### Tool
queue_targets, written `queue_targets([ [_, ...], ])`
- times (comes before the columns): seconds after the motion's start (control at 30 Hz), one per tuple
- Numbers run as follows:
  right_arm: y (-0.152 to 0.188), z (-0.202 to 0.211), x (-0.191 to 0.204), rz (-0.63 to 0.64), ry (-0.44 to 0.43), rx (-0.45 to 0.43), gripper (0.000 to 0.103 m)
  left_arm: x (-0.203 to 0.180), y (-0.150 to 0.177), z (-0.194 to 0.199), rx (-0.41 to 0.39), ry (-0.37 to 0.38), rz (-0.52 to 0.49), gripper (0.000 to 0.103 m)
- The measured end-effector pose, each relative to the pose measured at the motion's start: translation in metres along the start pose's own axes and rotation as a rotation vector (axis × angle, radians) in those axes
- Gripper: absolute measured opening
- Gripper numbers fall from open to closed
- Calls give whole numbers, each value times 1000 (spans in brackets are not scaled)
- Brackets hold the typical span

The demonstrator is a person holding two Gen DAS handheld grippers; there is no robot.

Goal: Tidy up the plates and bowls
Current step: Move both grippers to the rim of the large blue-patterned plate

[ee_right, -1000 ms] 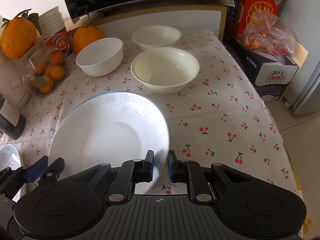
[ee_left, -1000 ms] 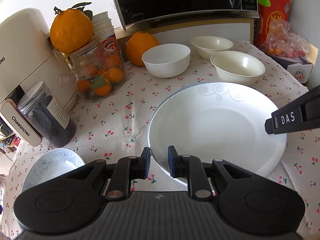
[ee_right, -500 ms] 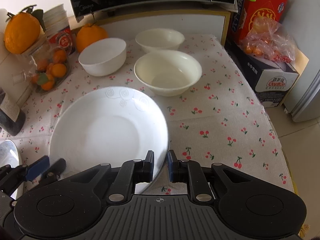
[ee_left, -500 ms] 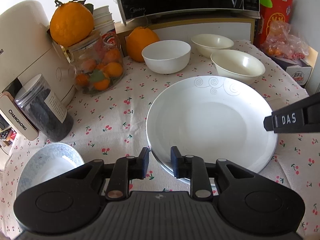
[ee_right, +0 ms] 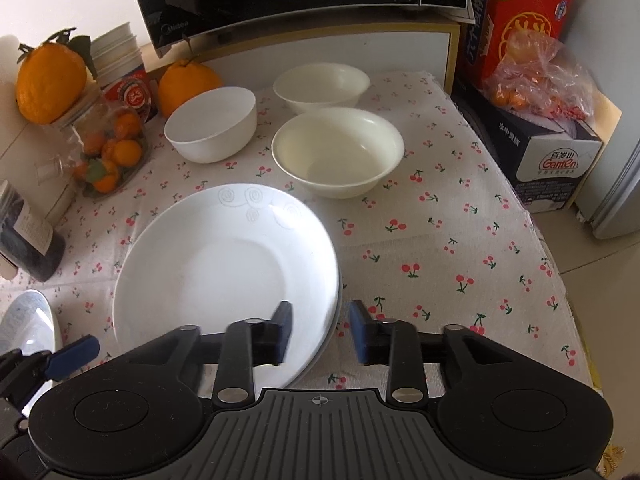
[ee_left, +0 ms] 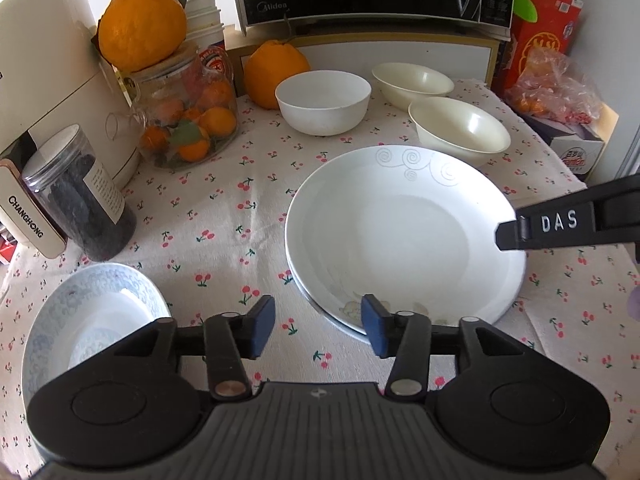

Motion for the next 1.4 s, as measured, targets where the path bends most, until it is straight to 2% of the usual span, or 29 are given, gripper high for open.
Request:
queue_targets([
  [0.07,-1,3,1,2,-8,-7,43,3,0,3,6,16,5,52],
  [0.23,-1,7,6,-3,-57,-20,69,11,2,8,26,51,-8,70],
  [0.37,0,8,11,-39,-155,-18,72,23,4,10,44,82,-21,85],
  [0.47,0,9,15,-63,-223,-23,84,35,7,10,58,96,-23,93],
  [0.63,0,12,29,-45,-300,-41,89,61,11,9,94,128,17,99],
  [1.0,13,4,77,-7,-416,10,90,137,18,-7,137,149,150,102],
  [1.4,35,-16,138,46,-491,93,90,215,40,-40,192,98,301,102],
])
Point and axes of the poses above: each gripper's, at about its wrist camera, not at the fingertips, and z roughly against the way its jaws point, x to its left, y to its underside, the point moved 3 cm from there along -z, roughly the way its jaws point, and after that the axes turned 14 degrees about -y, right-handed, at the moved point
